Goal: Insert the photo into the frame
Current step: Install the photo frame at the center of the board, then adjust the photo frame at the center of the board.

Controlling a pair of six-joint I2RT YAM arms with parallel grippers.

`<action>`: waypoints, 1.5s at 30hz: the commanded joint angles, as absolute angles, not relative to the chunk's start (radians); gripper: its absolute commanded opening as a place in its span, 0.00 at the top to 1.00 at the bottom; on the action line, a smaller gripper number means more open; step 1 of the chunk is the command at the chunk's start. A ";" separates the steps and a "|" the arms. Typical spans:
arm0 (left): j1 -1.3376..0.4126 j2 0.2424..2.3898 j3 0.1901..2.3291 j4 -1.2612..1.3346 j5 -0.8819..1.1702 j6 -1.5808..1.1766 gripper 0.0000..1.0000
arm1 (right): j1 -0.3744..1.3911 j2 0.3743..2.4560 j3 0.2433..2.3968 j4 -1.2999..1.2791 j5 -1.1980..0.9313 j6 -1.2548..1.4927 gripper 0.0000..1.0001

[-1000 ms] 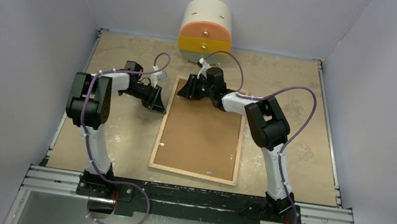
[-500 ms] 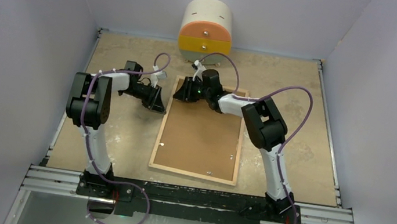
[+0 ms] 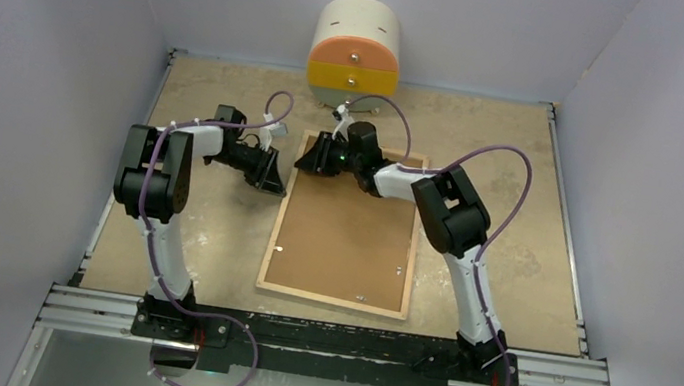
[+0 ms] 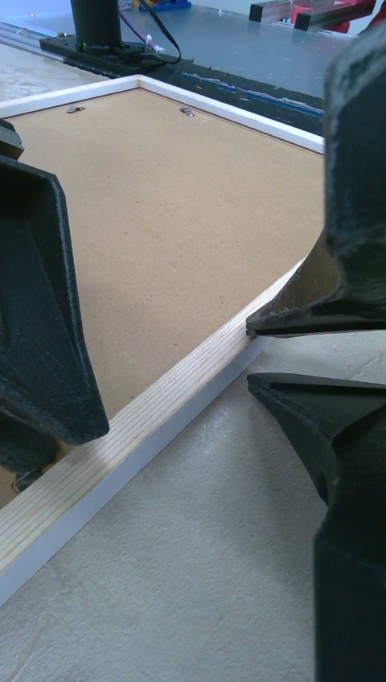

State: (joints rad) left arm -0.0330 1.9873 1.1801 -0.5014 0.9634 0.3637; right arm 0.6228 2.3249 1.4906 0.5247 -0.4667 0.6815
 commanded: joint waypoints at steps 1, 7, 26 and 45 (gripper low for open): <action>-0.037 1.990 1.160 -0.478 0.939 0.418 0.75 | 0.634 2.361 1.502 0.553 -0.461 0.757 0.65; -0.038 1.988 1.160 -0.492 0.934 0.431 0.75 | 0.634 2.331 1.464 0.578 -0.489 0.789 0.65; -0.005 1.904 1.178 -0.675 0.831 0.646 0.56 | 0.334 1.648 0.918 0.212 0.130 0.739 0.19; -0.098 1.752 0.981 -0.686 0.679 0.752 0.53 | 0.440 1.956 1.203 0.200 -0.046 0.666 0.16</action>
State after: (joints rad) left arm -0.0757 1.7691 1.0180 -0.6411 0.7429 0.7036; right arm 0.3336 1.8778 1.0622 0.2199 0.0937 0.6773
